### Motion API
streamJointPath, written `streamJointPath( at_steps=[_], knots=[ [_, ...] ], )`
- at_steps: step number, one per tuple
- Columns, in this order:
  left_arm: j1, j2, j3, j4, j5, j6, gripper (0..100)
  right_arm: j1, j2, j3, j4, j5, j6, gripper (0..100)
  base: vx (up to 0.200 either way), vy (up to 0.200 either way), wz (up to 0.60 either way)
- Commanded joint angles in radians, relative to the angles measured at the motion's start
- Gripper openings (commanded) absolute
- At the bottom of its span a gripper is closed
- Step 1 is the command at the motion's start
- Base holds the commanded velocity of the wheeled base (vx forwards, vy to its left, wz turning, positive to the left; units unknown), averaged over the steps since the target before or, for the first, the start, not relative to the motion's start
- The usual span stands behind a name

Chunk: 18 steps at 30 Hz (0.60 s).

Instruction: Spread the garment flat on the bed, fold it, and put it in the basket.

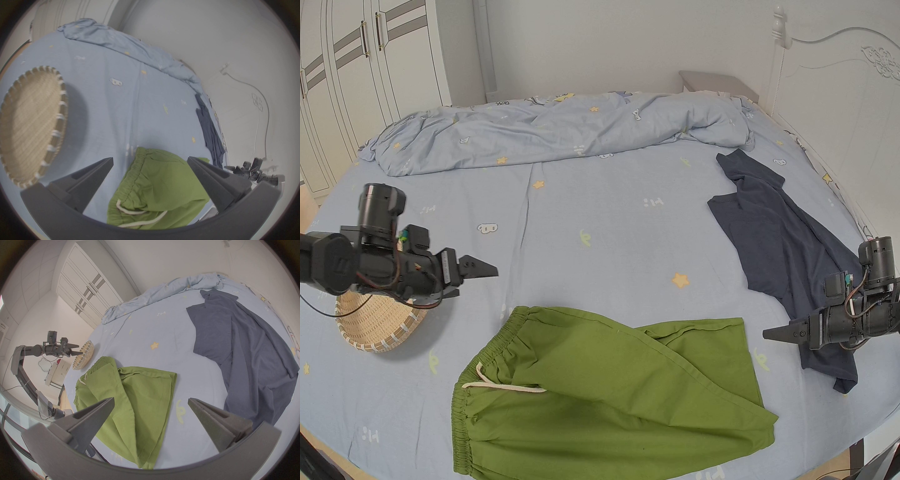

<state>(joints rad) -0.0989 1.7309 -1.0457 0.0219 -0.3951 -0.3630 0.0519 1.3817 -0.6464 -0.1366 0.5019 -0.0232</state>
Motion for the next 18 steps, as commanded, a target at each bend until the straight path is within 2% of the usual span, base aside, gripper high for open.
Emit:
streamJointPath(
  at_steps=[1, 9, 18],
  knots=[
    [-0.064, 0.185, -0.056, -0.020, 0.007, 0.022, 100, -0.001, 0.036, -0.010, 0.002, 0.000, 0.000, 100, 0.000, 0.000, 0.00],
    [-0.077, 0.319, -0.074, -0.142, 0.009, 0.021, 100, 0.008, 0.034, -0.007, 0.003, -0.003, 0.002, 100, 0.000, 0.000, 0.00],
    [-0.096, 0.329, -0.085, -0.145, 0.009, 0.013, 100, 0.013, 0.043, 0.001, 0.002, -0.003, 0.003, 100, 0.000, 0.000, 0.00]
  ],
)
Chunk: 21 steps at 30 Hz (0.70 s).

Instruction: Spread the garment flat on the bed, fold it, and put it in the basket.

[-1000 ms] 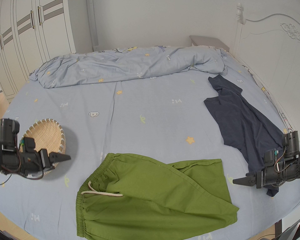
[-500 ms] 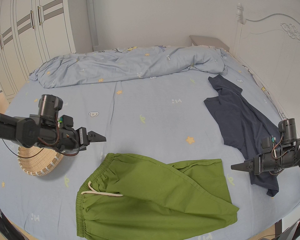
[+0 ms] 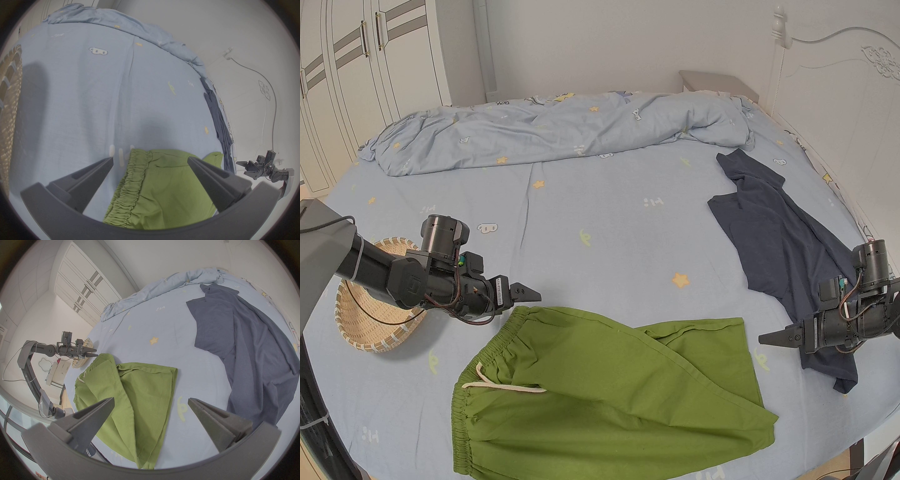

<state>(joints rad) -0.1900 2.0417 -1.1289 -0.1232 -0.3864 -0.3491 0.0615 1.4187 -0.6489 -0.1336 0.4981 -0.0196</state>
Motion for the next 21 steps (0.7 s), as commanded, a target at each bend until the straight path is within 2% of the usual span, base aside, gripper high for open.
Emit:
streamJointPath(
  at_steps=[1, 21],
  knots=[
    [-0.008, 0.018, -0.002, -0.001, 0.000, -0.001, 100, 0.009, 0.008, 0.005, -0.001, 0.000, 0.000, 100, 0.000, 0.000, 0.00],
    [-0.020, 0.061, -0.002, -0.001, 0.000, -0.001, 100, 0.014, 0.009, 0.008, -0.001, -0.003, 0.001, 100, 0.000, 0.000, 0.00]
  ],
)
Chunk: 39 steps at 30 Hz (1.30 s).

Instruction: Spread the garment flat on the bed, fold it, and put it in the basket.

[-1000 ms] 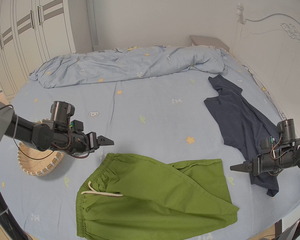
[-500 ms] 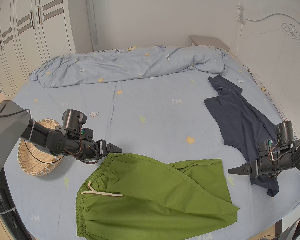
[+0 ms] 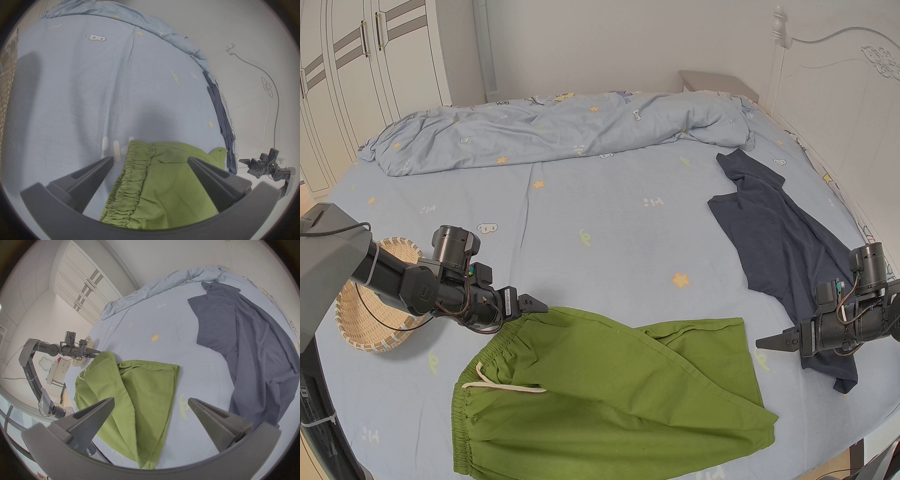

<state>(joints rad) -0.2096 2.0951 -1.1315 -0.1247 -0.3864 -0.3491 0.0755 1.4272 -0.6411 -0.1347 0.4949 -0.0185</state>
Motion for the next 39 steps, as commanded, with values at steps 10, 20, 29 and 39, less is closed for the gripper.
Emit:
streamJointPath(
  at_steps=[10, 20, 29, 39],
  knots=[
    [-0.002, 0.013, 0.004, 0.000, 0.000, 0.002, 0, 0.001, 0.002, 0.001, 0.000, 0.001, 0.000, 100, 0.000, 0.000, 0.00],
    [0.013, -0.073, 0.016, 0.000, 0.034, -0.001, 0, -0.040, 0.007, 0.067, -0.006, 0.001, 0.009, 100, 0.000, 0.000, 0.00],
    [0.016, -0.116, 0.042, 0.002, 0.034, 0.006, 0, -0.034, -0.048, 0.184, -0.003, 0.010, 0.009, 100, 0.000, 0.000, 0.00],
    [0.018, -0.109, 0.041, 0.000, 0.034, 0.007, 0, 0.096, -0.070, 0.268, -0.003, 0.007, 0.006, 100, 0.000, 0.000, 0.00]
  ],
)
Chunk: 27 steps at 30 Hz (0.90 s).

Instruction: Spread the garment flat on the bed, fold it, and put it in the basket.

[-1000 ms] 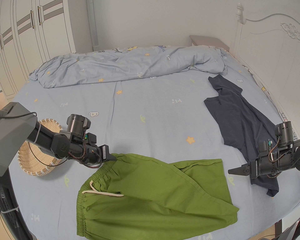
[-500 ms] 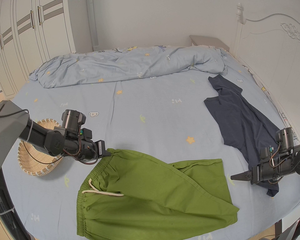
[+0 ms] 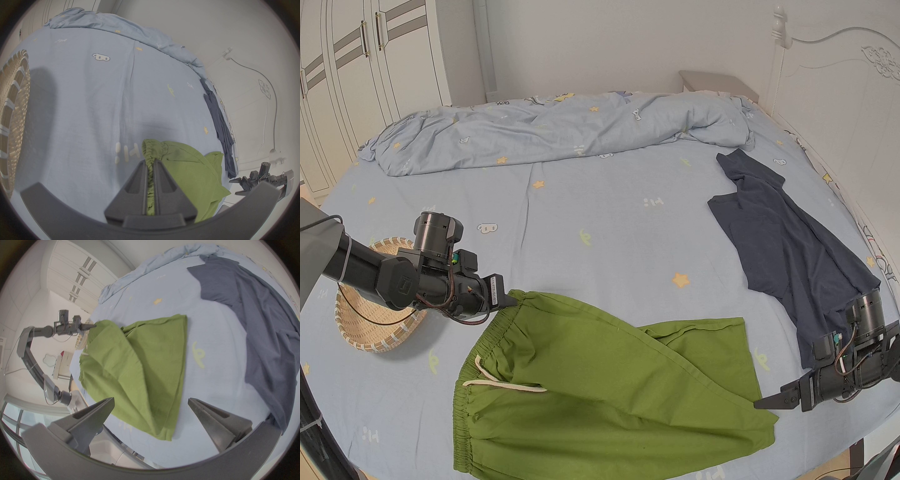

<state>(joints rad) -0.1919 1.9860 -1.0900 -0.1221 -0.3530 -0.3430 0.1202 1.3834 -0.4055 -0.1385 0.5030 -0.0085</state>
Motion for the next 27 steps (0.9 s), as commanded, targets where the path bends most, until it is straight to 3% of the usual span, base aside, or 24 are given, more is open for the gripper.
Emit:
streamJointPath(
  at_steps=[1, 7, 21, 22, 27],
  knots=[
    [0.000, 0.005, -0.002, -0.002, 0.000, 0.001, 0, 0.075, -0.038, 0.037, 0.002, -0.003, -0.004, 100, 0.000, 0.000, 0.00],
    [0.000, 0.007, -0.001, -0.002, 0.000, 0.001, 0, 0.110, -0.032, 0.059, 0.004, -0.008, -0.007, 100, 0.000, 0.000, 0.00],
    [-0.001, 0.005, -0.001, -0.002, 0.000, 0.001, 0, 0.108, 0.065, 0.071, -0.003, -0.009, -0.011, 100, 0.000, 0.000, 0.00],
    [-0.001, 0.005, -0.001, -0.002, 0.000, 0.001, 0, 0.108, 0.065, 0.071, -0.003, -0.009, -0.011, 0, 0.000, 0.000, 0.00],
    [-0.003, 0.005, -0.001, -0.002, 0.000, 0.002, 0, 0.107, 0.071, 0.068, -0.004, -0.015, -0.008, 0, 0.000, 0.000, 0.00]
  ],
)
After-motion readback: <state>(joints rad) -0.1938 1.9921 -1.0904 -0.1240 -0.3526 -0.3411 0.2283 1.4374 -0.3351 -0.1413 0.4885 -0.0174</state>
